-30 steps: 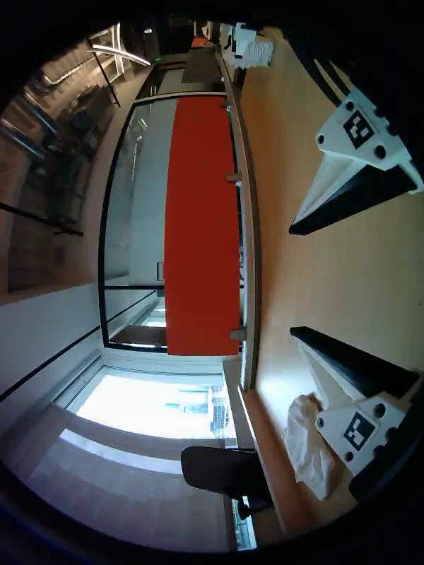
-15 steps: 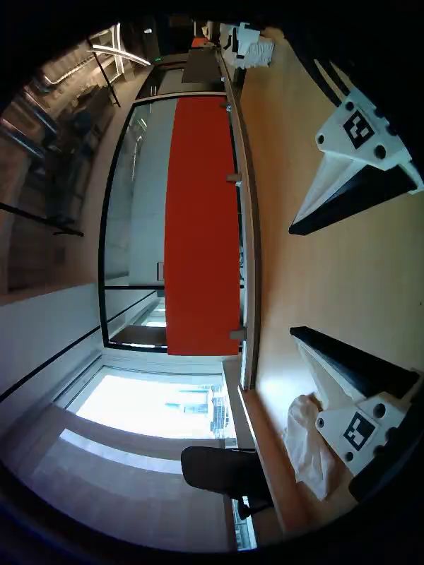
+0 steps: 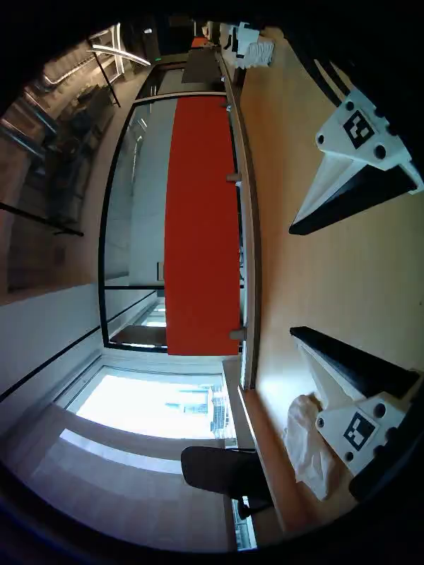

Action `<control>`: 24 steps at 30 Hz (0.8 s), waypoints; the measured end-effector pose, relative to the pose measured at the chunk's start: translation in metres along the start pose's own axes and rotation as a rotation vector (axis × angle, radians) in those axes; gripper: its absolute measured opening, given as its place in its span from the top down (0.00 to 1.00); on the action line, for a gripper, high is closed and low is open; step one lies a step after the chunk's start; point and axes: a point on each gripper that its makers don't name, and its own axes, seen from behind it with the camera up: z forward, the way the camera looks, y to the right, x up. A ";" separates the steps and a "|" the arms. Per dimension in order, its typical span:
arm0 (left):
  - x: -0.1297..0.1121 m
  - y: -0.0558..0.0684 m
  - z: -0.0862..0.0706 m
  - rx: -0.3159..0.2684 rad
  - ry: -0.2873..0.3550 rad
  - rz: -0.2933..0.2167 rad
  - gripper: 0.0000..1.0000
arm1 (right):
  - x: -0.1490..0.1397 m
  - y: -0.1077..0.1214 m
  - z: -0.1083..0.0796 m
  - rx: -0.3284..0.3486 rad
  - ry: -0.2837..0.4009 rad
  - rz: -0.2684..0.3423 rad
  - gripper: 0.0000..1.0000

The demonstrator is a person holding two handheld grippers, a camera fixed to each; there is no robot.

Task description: Fold towel

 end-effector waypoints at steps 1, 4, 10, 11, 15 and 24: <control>0.000 0.000 0.000 0.000 0.000 0.000 0.04 | 0.000 0.000 0.000 0.000 0.000 0.000 0.01; 0.000 0.000 0.000 0.000 0.000 0.000 0.04 | 0.000 0.000 -0.001 0.001 0.000 0.000 0.01; 0.000 0.000 0.000 0.000 0.000 0.000 0.04 | -0.002 0.000 -0.001 -0.001 -0.001 0.001 0.01; 0.000 0.000 0.000 0.000 0.000 0.000 0.04 | -0.002 0.001 0.000 -0.001 -0.001 0.001 0.01; -0.001 0.000 0.000 0.000 0.000 0.000 0.04 | -0.002 0.001 -0.001 -0.004 -0.001 0.001 0.00; 0.000 0.000 0.001 0.000 0.000 0.000 0.04 | -0.002 0.001 0.000 -0.006 -0.002 0.002 0.00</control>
